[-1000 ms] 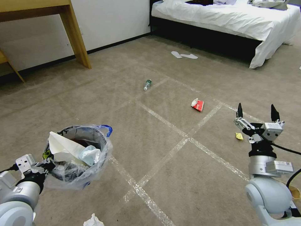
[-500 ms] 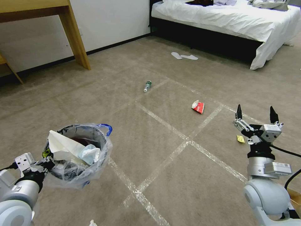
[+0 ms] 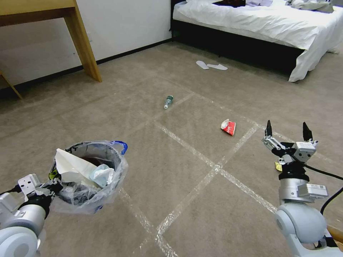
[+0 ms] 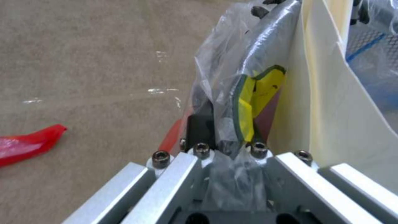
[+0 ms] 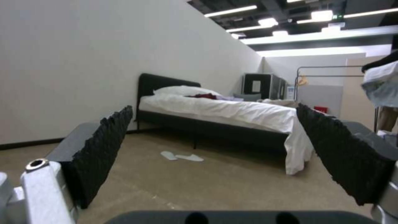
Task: Pick up the trash bin and place the garbage on the floor into it.
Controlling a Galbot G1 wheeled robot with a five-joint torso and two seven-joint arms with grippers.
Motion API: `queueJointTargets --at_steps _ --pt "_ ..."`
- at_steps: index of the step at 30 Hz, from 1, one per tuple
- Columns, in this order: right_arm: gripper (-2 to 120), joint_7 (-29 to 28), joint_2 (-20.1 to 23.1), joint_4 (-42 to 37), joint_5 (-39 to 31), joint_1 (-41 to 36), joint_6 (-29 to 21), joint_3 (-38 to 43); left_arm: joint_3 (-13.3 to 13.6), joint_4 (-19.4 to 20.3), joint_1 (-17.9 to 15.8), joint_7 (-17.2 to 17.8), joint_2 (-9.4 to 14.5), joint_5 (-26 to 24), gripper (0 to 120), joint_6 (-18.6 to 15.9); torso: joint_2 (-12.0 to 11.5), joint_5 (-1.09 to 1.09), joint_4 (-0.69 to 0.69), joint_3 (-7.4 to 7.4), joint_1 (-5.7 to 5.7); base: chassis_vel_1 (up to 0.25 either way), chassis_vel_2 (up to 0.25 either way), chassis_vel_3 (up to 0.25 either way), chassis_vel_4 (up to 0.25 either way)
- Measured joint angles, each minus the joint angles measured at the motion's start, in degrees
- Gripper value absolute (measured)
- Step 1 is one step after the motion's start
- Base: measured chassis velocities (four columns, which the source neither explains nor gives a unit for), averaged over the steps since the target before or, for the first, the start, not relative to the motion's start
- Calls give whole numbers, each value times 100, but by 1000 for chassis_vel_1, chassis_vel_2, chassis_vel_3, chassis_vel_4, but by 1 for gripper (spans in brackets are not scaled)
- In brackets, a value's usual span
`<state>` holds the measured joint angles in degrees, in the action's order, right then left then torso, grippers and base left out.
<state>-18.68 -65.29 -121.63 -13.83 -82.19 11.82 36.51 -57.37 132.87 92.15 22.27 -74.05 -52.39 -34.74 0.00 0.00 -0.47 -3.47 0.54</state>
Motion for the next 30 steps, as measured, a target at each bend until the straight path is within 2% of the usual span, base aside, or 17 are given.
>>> queueJointTargets --at_steps 30 --pt "100 -13 -19 57 -5 36 -36 -105 -13 -31 20 -5 -6 27 0 6 0 0 -1 1 -1 -125 125 121 -117"
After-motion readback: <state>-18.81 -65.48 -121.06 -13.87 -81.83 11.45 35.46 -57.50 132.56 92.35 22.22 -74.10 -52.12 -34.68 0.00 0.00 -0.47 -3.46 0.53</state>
